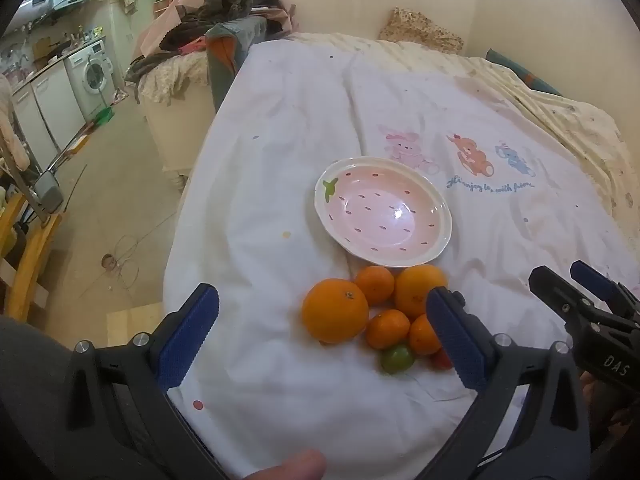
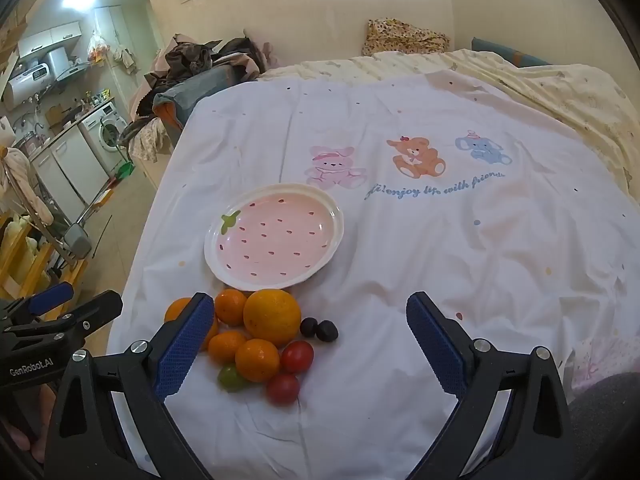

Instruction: Organize fruits

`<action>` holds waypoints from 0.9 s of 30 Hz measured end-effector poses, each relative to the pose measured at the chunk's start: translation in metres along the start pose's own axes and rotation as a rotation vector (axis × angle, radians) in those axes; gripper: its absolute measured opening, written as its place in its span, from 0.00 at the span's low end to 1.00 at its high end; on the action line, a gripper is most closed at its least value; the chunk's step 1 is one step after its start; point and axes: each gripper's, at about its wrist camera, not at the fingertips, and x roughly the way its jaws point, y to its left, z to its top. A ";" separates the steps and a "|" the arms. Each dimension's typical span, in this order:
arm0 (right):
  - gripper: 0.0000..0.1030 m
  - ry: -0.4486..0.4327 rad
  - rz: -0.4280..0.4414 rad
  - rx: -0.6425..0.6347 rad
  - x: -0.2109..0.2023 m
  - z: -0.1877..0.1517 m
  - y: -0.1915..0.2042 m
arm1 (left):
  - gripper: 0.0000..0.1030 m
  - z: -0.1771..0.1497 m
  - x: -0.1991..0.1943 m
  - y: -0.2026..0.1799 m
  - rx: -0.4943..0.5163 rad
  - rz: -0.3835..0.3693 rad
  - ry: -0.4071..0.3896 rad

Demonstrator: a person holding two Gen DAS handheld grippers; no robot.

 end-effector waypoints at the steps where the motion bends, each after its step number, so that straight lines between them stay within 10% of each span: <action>1: 0.96 0.001 0.001 0.001 0.000 0.000 0.000 | 0.99 0.000 0.000 0.000 0.000 0.000 0.000; 27: 0.96 0.007 -0.009 -0.005 0.001 0.000 0.001 | 0.99 -0.001 0.000 0.008 -0.004 0.006 0.008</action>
